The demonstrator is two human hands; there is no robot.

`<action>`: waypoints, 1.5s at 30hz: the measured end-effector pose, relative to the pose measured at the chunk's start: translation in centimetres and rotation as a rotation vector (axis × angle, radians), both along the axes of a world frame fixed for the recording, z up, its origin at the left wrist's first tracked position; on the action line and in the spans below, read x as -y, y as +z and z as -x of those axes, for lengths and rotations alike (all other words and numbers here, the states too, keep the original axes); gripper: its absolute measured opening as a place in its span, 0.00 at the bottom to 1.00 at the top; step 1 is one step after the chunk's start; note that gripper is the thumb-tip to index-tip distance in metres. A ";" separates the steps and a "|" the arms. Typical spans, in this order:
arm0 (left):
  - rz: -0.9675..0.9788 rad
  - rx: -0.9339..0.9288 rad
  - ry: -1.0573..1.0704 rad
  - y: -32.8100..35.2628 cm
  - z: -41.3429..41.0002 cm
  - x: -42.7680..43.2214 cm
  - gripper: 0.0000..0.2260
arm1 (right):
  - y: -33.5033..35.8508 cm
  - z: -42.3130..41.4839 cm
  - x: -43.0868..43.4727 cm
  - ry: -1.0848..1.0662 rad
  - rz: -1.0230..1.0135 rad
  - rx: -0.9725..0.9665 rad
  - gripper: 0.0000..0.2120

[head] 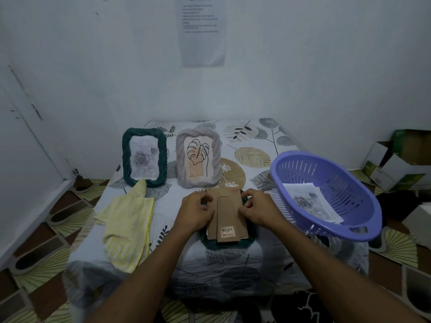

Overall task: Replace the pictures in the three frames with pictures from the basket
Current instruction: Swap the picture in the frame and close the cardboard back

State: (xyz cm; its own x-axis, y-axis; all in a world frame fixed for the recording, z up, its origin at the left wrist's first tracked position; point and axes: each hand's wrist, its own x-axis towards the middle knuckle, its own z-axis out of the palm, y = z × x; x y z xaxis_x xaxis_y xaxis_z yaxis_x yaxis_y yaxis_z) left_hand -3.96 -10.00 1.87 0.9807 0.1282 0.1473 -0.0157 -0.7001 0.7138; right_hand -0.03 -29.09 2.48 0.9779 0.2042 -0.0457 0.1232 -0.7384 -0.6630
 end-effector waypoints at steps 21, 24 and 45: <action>-0.380 0.032 0.008 -0.8 -0.1 0.5 0.10 | -0.8 0.6 -0.3 0.105 0.272 0.146 0.10; -0.427 0.069 0.015 -1.3 -0.1 0.4 0.10 | -0.8 0.6 -0.3 0.116 0.292 0.157 0.10; -0.208 0.233 0.059 -3.5 0.6 -0.1 0.04 | -3.3 -0.8 -0.7 -0.041 0.155 0.158 0.28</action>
